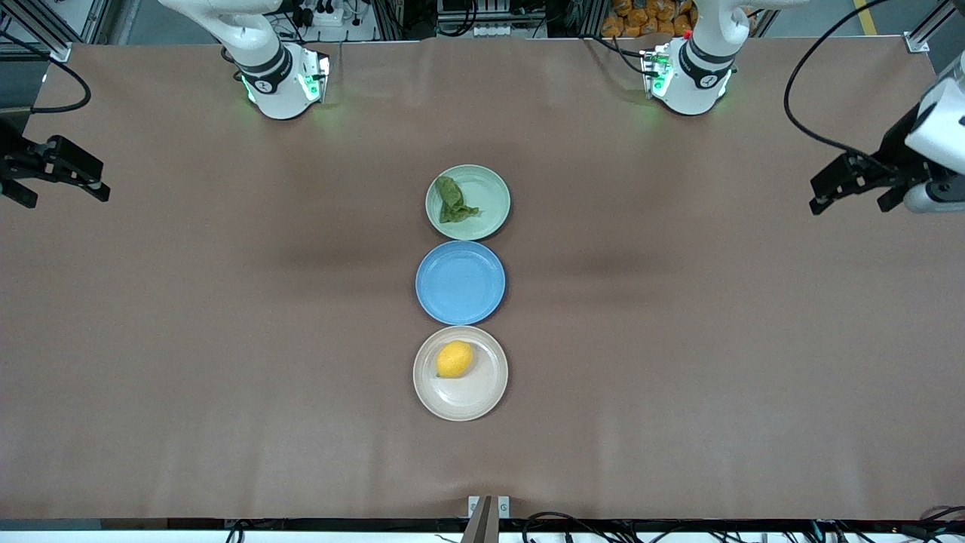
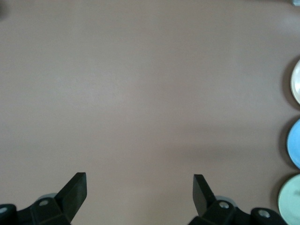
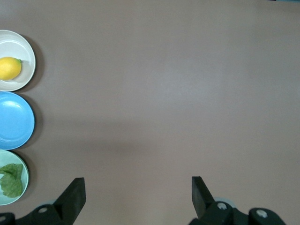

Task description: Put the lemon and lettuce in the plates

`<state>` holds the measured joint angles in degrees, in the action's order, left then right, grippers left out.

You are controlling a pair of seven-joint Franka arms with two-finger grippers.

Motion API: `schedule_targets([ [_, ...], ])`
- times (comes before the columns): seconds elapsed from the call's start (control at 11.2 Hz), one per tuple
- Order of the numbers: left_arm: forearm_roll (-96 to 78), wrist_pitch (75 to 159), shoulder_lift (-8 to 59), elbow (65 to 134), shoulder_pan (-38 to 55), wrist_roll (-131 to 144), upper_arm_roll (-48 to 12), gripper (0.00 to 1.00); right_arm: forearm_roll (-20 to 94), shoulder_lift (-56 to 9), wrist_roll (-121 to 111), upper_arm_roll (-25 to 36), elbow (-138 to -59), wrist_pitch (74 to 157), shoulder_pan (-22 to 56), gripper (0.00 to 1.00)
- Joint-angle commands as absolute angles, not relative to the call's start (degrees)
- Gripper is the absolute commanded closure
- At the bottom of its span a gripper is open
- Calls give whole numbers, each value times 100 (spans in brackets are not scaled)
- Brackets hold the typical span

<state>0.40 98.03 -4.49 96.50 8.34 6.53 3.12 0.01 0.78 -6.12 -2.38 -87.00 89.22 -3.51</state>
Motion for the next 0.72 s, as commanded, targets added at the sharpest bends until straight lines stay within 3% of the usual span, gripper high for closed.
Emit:
schedule_targets([
  [0.0, 9, 9135, -677, 9538, 844, 237, 141, 0, 79, 79, -694, -299, -8622, 8860, -475, 0],
  [0.18, 0, 8746, -677, 9361, 817, 168, 141, 0, 131, 70, -677, -308, -8622, 8859, -466, 0],
  [0.63, 9, 8701, -677, 9334, 817, 149, 149, 0, 343, 114, -703, -299, -8666, 8666, -422, 0],
])
